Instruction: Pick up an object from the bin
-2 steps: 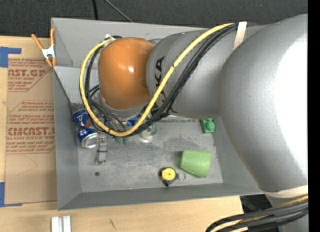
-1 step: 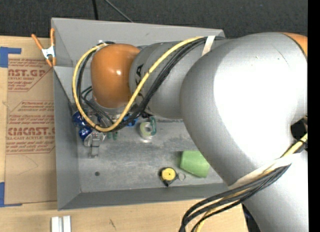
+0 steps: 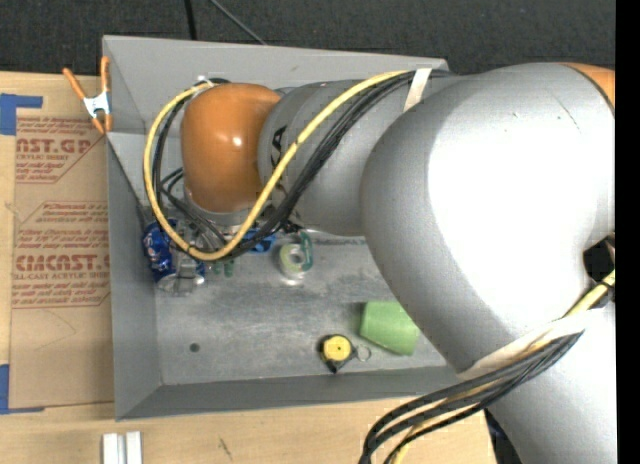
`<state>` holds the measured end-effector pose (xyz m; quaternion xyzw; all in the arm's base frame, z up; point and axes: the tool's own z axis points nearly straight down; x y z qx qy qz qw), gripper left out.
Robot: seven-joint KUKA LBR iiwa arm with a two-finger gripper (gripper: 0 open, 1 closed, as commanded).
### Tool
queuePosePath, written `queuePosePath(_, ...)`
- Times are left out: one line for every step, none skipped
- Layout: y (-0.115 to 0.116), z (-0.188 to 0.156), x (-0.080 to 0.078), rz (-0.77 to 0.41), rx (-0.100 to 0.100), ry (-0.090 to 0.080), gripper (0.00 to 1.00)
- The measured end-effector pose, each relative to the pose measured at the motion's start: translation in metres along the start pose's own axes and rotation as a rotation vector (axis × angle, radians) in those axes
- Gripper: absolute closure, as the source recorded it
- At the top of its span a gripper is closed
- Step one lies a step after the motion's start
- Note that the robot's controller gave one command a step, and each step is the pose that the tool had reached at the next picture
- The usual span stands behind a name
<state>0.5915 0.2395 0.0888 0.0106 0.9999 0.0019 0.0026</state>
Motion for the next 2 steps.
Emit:
queuePosePath(-0.021, -0.084, 0.018, -0.016, 0.001, -0.003, 1.00)
queuePosePath(-0.001, -0.139, 0.000, -0.025, -0.001, -0.004, 1.00)
